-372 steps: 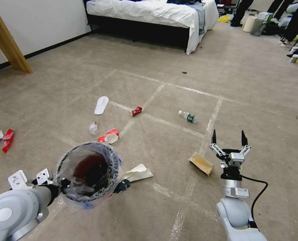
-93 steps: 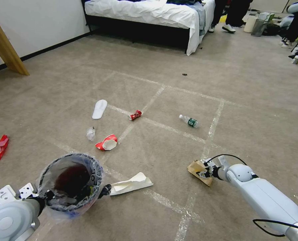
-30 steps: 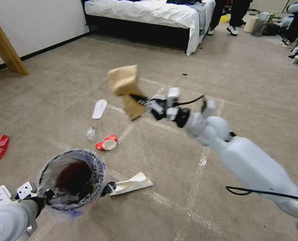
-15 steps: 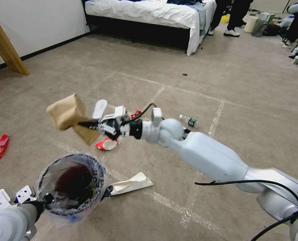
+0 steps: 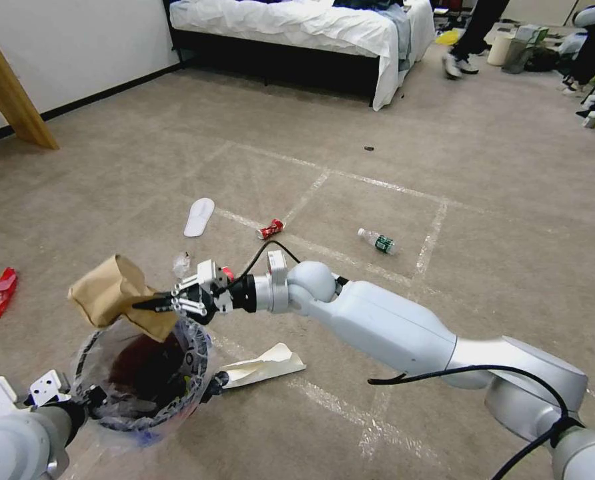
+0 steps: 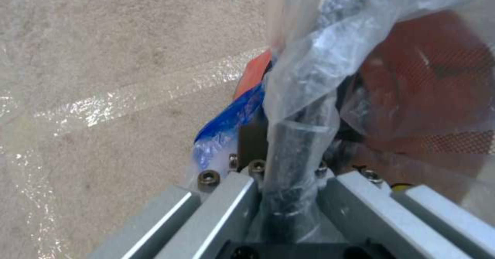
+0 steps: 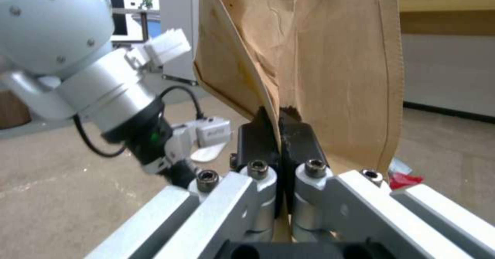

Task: Pick up the trash bin and place the garbage on the floor into it.

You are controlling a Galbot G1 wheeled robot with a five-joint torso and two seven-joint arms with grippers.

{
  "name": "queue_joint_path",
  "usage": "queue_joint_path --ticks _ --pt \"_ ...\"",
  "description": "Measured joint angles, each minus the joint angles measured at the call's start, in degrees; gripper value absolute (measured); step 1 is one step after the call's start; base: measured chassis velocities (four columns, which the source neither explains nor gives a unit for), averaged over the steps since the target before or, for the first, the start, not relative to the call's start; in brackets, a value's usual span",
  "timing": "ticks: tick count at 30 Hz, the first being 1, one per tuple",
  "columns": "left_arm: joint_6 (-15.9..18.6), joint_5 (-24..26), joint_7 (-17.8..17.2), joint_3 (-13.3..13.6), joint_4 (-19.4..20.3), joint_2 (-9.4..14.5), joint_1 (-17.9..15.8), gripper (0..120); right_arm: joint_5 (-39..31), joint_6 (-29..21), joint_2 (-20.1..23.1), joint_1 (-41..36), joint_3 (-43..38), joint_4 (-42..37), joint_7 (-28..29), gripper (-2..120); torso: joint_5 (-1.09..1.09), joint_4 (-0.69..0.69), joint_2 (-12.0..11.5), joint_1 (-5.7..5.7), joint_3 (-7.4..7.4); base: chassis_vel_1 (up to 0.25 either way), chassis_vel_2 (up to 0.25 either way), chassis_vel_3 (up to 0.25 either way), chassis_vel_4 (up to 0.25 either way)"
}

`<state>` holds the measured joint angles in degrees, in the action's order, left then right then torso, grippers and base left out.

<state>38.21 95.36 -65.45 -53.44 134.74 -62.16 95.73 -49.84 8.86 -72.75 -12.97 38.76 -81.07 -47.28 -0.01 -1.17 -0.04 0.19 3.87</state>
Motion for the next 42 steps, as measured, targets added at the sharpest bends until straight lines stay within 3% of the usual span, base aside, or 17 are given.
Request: queue_joint_path --ticks 33,35,39,41,42 --pt "-0.50 -0.68 -0.29 0.24 1.22 -2.23 -0.02 0 3.16 -0.02 0.70 -3.92 1.93 0.75 -1.51 1 0.00 0.00 0.00 0.00 0.00 0.000 0.000 0.000 0.000" --pt "-0.50 -0.72 -0.29 0.09 1.82 -2.60 0.52 0 3.70 0.39 0.34 -3.85 2.32 1.26 -1.55 12 0.00 0.01 0.00 0.00 0.00 0.000 0.000 0.000 0.000" --pt "-0.50 -0.56 -0.33 -0.29 2.24 -2.60 0.86 0 3.82 0.45 0.06 -3.67 2.52 1.90 -1.76 22 0.00 0.01 0.00 0.00 0.00 0.000 0.000 0.000 0.000" --pt "-0.51 -0.28 -0.50 -0.60 2.60 -2.61 1.55 0 3.91 0.01 -0.29 -3.55 2.53 2.61 -2.20 35 0.00 0.00 0.00 0.00 0.00 0.000 0.000 0.000 0.000" --pt "-0.51 -0.28 -0.50 -0.60 2.60 -2.61 1.55 0 3.91 0.01 -0.29 -3.55 2.53 2.61 -2.20 35 0.00 0.00 0.00 0.00 0.00 0.000 0.000 0.000 0.000"
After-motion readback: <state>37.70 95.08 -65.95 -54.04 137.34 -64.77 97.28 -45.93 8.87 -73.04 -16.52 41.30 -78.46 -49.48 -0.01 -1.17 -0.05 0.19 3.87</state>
